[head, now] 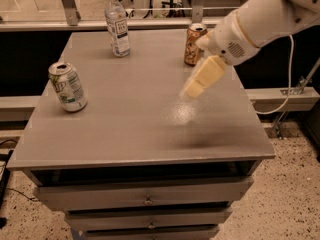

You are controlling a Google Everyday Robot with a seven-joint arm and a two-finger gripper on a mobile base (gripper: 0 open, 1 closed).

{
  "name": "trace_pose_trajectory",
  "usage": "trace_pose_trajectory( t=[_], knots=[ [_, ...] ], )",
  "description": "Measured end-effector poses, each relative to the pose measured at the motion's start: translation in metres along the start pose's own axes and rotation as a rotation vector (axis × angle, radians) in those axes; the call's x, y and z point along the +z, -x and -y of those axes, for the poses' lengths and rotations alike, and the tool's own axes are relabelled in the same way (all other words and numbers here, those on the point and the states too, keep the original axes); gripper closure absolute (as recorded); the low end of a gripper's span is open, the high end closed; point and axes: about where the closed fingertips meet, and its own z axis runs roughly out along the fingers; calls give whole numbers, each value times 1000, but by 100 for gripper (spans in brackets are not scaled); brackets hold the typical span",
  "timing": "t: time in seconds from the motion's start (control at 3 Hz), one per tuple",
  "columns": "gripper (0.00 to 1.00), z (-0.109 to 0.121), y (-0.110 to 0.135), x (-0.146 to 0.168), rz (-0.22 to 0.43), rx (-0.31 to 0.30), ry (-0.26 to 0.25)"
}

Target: Pick blue plastic bottle

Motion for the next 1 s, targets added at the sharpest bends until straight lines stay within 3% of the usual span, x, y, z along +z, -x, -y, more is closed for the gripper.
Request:
trace_pose_trajectory(
  t=[0.33,1.0],
  knots=[
    [0,-4,33,17,87,-3,25],
    [0,-5,39,19,104,-5,28]
  ],
)
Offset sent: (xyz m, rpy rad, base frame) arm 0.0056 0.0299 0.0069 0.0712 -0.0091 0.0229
